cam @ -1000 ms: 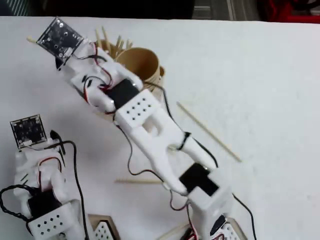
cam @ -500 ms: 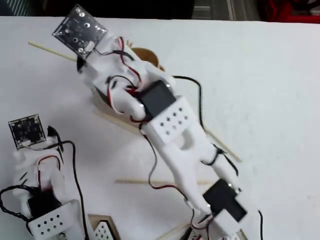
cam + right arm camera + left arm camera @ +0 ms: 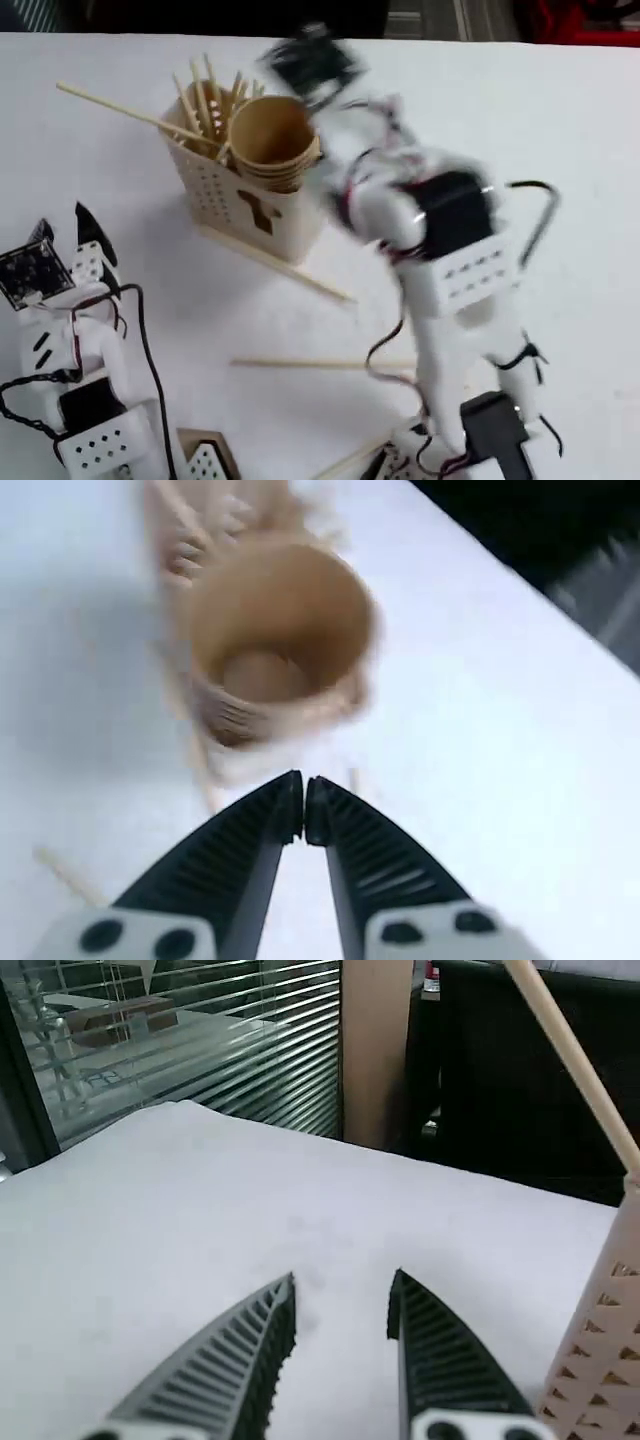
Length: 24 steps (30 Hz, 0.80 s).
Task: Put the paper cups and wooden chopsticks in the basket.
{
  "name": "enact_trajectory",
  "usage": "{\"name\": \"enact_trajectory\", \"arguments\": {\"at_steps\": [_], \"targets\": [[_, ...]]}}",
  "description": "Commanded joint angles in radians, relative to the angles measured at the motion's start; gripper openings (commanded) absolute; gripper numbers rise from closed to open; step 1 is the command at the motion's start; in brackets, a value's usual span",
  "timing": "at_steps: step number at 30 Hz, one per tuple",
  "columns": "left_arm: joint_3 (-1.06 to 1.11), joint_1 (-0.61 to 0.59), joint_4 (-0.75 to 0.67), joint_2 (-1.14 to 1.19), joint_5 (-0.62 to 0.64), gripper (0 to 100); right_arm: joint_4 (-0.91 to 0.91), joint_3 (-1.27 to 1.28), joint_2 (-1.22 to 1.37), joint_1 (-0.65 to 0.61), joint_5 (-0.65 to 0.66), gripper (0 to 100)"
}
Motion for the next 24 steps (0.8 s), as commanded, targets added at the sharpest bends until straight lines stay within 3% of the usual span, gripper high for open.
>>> {"name": "enact_trajectory", "arguments": {"at_steps": [1,8,15,24], "targets": [[-0.121,0.024,0.012,-0.004,0.021,17,0.019,-0.006,-0.039,0.214,0.011,2.2],[-0.199,0.077,0.014,-0.004,0.017,17,-0.061,0.288,-0.038,0.394,0.012,12.6],[-0.212,0.101,-0.054,0.030,0.020,16,-0.274,0.654,-0.047,0.473,0.012,11.9],[-0.534,0.120,-0.063,0.559,0.020,16,-0.570,0.954,-0.041,0.490,0.003,11.9]]}}
